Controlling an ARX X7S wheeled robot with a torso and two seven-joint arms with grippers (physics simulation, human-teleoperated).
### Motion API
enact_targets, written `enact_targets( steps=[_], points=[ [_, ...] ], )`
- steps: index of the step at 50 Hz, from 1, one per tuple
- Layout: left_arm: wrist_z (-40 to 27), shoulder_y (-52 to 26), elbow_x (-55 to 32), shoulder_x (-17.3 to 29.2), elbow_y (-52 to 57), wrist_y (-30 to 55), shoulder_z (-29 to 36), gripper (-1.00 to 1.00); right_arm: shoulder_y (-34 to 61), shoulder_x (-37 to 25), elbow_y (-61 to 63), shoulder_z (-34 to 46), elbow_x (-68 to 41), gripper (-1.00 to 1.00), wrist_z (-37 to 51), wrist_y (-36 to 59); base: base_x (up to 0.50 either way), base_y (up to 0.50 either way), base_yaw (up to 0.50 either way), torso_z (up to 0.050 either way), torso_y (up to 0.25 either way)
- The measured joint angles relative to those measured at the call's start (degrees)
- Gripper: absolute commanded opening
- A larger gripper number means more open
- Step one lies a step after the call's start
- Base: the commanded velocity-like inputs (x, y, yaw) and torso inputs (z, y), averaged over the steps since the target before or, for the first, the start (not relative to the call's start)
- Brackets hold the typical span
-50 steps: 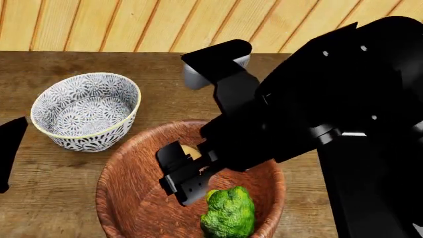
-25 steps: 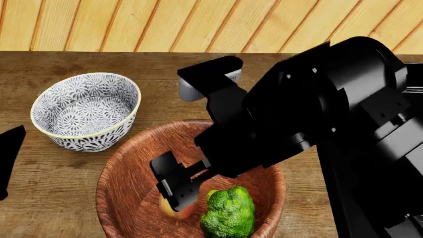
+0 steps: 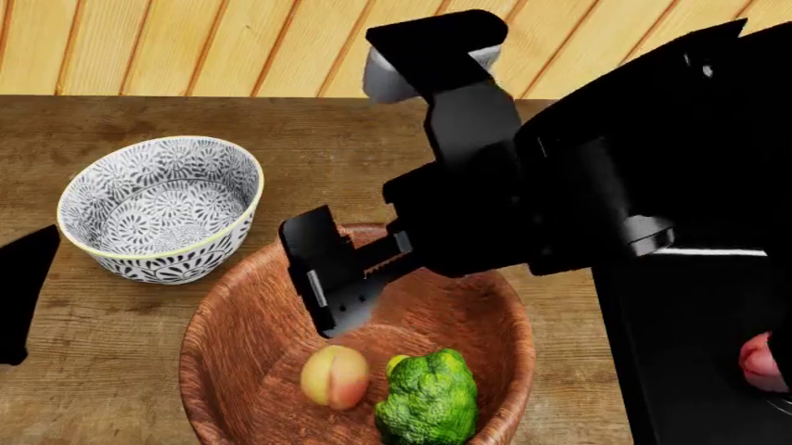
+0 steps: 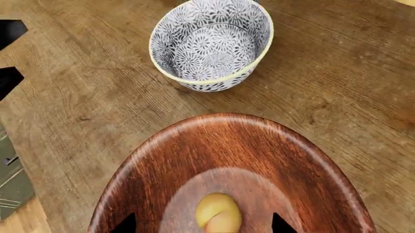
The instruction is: Pick the broccolis and apricots from the sink and place them in one bowl. Place the bell pepper in the other bowl. Then turn off the sink faucet.
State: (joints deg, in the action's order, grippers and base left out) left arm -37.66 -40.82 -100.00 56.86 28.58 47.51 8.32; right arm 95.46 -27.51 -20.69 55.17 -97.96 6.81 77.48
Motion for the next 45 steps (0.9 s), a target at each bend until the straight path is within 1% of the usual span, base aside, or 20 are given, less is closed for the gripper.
enact_targets(
  steps=[7,12,15,21,26,34,41,45],
  points=[
    [-0.73,-2.03,-0.38,-0.69,-0.34,0.81,1.16,1.00,0.65,-5.30,6.00,-4.05,-7.55,1.00,8.21,-1.50,0.00,0.00,0.00,0.000,0.000],
    [-1.59,-3.24,-0.19,-1.36,-0.31,1.11,1.91,1.00,-3.26,-10.81,15.54,-8.65,-7.28,1.00,11.62,-6.35,0.00,0.00,0.00,0.000,0.000],
    [-2.01,-3.93,-0.01,-1.85,-0.39,1.36,2.49,1.00,-8.43,-15.10,22.64,-12.19,-5.10,1.00,14.53,-11.86,0.00,0.00,0.00,0.000,0.000],
    [-2.03,-4.99,2.63,-2.77,-0.10,2.15,4.04,1.00,-22.74,-23.98,35.61,-19.47,2.18,1.00,19.60,-25.94,0.00,0.00,0.00,0.000,0.000],
    [-2.44,-5.39,4.20,-3.25,-0.13,2.47,4.87,1.00,-33.23,-29.32,43.39,-24.06,7.41,1.00,22.20,-35.91,0.00,0.00,0.00,0.000,0.000],
    [-3.95,-5.59,5.12,-3.72,0.07,2.55,5.53,1.00,-44.72,-33.83,50.59,-27.21,12.72,1.00,24.71,-44.99,-0.03,0.00,0.00,0.000,0.000],
    [-4.74,-5.13,5.46,-3.96,0.16,2.15,5.57,1.00,-49.87,-36.60,53.87,-28.44,13.72,1.00,26.65,-48.13,-0.23,-0.02,0.00,0.000,0.000],
    [-5.01,-4.78,5.69,-4.00,0.23,1.82,5.45,1.00,-51.47,-37.54,54.94,-28.84,13.92,1.00,27.41,-49.03,-0.25,-0.21,0.00,0.000,0.000]
  ],
)
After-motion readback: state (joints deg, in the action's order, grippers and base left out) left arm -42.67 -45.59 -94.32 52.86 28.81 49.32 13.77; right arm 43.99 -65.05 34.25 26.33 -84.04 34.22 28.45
